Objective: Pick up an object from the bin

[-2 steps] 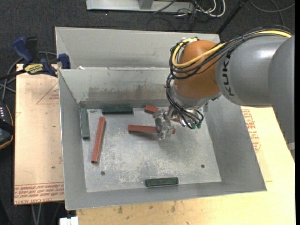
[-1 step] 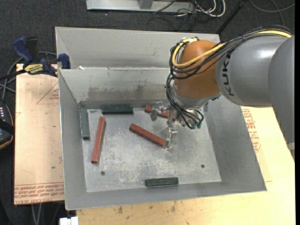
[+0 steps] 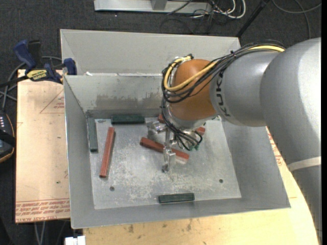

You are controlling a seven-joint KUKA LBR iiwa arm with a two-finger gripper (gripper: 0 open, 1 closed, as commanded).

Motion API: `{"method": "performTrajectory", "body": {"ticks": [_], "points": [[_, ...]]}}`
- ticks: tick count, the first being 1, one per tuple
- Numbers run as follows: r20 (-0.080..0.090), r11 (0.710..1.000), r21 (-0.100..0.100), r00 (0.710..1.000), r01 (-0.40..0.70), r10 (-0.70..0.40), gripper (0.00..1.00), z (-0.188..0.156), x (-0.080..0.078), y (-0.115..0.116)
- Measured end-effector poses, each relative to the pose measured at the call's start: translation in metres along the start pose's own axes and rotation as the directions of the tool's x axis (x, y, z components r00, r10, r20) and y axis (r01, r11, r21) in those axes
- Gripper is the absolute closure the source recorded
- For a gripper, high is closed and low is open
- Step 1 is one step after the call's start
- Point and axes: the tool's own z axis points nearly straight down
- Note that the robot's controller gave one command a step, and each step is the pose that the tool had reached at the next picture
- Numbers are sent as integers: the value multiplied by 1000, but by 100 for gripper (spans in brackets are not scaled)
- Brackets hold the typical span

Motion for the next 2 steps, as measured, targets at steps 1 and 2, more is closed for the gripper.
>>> {"method": "performTrajectory", "body": {"ticks": [1, 2], "points": [[7, 1000, 3, 1000, -4, 4, 100, -5, -2, -3], [15, 980, 6, 980, 199, -199, 100, -188, -14, 30]]}}
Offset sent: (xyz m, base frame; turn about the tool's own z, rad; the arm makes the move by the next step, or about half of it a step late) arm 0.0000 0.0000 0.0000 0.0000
